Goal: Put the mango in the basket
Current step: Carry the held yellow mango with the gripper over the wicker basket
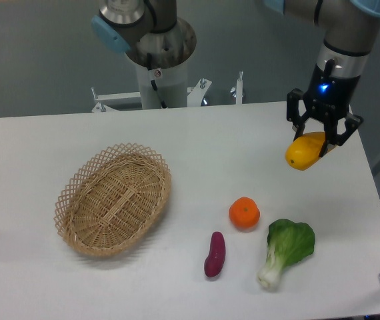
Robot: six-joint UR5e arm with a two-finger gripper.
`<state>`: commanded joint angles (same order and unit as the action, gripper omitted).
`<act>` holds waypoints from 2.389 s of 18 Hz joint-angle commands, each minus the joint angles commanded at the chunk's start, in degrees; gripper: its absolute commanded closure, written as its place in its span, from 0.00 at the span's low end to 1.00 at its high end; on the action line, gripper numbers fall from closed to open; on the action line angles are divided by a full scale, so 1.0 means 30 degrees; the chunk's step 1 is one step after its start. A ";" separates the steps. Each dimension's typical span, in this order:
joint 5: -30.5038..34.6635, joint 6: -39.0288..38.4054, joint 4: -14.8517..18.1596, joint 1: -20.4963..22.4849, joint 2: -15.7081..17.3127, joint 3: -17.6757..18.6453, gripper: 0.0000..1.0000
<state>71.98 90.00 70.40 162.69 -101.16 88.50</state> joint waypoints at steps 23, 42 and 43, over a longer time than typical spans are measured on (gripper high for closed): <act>0.0088 -1.0832 -0.2981 -0.5329 0.1173 0.2723 0.45; 0.4804 -1.6876 -0.6709 -1.4178 -0.1523 0.5830 0.44; 0.4863 -1.6933 -0.6738 -1.4354 -0.1523 0.5860 0.44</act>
<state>86.57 39.20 50.19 119.62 -105.73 106.08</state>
